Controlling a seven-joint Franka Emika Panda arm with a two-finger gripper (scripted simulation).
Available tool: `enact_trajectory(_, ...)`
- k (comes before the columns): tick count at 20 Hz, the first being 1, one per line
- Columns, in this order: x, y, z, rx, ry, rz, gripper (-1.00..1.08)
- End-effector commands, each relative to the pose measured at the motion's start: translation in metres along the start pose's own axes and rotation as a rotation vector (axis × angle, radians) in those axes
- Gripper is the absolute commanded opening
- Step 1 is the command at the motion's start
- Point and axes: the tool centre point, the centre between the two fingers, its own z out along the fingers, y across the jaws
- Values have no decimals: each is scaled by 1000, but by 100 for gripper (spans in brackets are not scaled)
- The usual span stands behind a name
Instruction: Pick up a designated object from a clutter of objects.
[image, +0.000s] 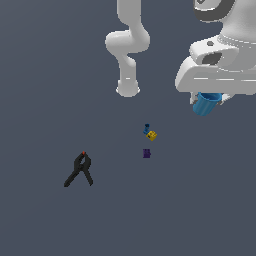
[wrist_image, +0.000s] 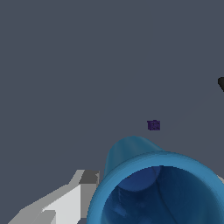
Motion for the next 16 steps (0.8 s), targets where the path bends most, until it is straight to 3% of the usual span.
enact_trajectory(1,7,-2,-13,0,0,0,-100)
enact_trajectory(16,24,-8,-43,-1,1,0,-100)
